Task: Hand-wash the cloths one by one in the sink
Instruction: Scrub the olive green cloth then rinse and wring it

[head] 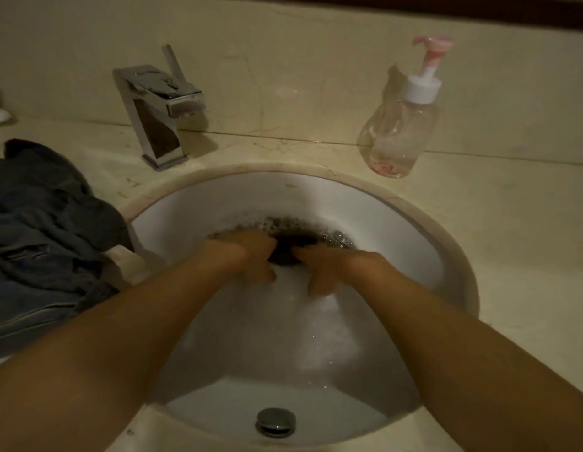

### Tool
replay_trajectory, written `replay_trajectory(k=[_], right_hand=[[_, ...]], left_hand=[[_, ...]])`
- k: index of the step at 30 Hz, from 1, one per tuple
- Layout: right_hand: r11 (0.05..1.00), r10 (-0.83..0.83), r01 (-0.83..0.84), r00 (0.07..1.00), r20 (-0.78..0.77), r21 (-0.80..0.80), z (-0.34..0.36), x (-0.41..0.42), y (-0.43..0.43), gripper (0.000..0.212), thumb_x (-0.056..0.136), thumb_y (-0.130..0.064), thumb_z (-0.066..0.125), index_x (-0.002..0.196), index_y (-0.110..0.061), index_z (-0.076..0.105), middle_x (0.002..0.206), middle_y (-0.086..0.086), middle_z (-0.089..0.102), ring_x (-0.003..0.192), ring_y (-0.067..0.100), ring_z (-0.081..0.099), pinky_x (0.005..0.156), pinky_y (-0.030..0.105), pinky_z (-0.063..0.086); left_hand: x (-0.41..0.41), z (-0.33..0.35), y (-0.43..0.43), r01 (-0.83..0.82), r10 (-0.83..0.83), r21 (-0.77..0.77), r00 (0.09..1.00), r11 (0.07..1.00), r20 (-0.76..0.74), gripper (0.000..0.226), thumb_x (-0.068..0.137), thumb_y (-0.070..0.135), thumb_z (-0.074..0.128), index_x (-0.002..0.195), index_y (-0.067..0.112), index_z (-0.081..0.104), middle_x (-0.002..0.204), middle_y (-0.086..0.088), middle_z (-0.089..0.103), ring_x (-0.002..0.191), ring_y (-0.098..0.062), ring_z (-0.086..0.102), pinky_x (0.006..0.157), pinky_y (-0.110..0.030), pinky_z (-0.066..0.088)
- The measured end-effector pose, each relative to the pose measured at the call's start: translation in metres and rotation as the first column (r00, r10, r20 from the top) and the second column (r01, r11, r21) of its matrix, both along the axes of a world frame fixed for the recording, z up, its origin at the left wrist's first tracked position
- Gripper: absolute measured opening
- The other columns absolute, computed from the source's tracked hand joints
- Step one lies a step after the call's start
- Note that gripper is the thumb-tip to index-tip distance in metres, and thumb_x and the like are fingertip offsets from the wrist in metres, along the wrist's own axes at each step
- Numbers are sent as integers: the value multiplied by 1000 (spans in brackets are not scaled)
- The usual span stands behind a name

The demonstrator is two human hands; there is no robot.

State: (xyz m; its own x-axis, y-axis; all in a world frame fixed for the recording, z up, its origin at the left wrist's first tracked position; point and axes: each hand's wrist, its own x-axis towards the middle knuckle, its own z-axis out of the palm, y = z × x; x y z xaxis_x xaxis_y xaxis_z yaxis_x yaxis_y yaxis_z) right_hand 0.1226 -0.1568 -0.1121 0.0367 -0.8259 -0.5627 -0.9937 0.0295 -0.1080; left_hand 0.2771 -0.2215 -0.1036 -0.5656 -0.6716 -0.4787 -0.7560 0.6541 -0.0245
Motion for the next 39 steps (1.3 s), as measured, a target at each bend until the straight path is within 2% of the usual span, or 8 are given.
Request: replay_trajectory(k=[3,7,12,18,26,34,37,39], right_hand=[[977,-56,51,998,-14,-206,0,-1,-3,76,86,-19,72,153,-21,36,144,8,49,124,32,56,98,46,53],[974,-130,165,968,215,-155,1,12,-1,16,100,-26,57,110,-14,60,101,6,62,90,24,63,78,33,51],[682,-521,697,251,816,221,24,2,-7,23,106,-17,46,95,-8,64,90,15,62,87,29,62,87,41,56],[461,-495,840,-24,868,287,29,-3,-6,26,104,-13,47,117,1,64,112,22,70,102,35,71,96,54,58],[577,-290,807,59,955,125,38,52,1,34,109,-37,42,126,-12,58,111,11,69,98,24,70,80,32,60],[294,-374,914,-158,914,279,45,12,-3,31,103,-32,58,108,-5,73,100,17,76,93,31,75,90,47,62],[375,-336,909,-49,941,181,46,32,-2,39,107,-40,49,115,-7,68,104,13,74,95,27,72,90,42,61],[471,-280,878,61,958,82,46,48,3,35,106,-42,51,119,-13,64,104,7,72,94,20,71,79,30,60]], left_hand=[[4,-9,-6,44,-40,-78,998,996,46,82,78,61,71,148,32,39,147,2,44,132,-25,48,108,-46,41],[4,-6,-4,14,-30,-113,990,993,-138,49,79,47,75,124,33,60,123,2,62,109,-24,61,91,-41,52],[3,7,-2,-132,117,-77,977,988,-181,24,93,26,64,115,19,59,117,-7,63,104,-30,63,90,-43,53],[-17,29,12,-203,520,483,439,852,-732,10,99,23,53,108,23,57,105,-3,62,96,-21,62,84,-39,54],[-17,39,12,-334,511,472,33,816,-859,26,107,38,39,114,22,57,108,-1,62,96,-14,60,84,-32,51],[-43,37,55,-69,597,597,203,799,-776,36,110,33,33,139,31,54,128,1,65,118,-13,61,109,-38,47],[-34,40,41,-257,542,486,239,836,-806,39,110,36,31,146,32,45,147,5,51,134,-16,48,116,-35,36],[-23,43,28,-326,542,473,167,819,-823,27,110,33,33,122,37,57,121,12,59,114,-10,58,96,-24,45]])
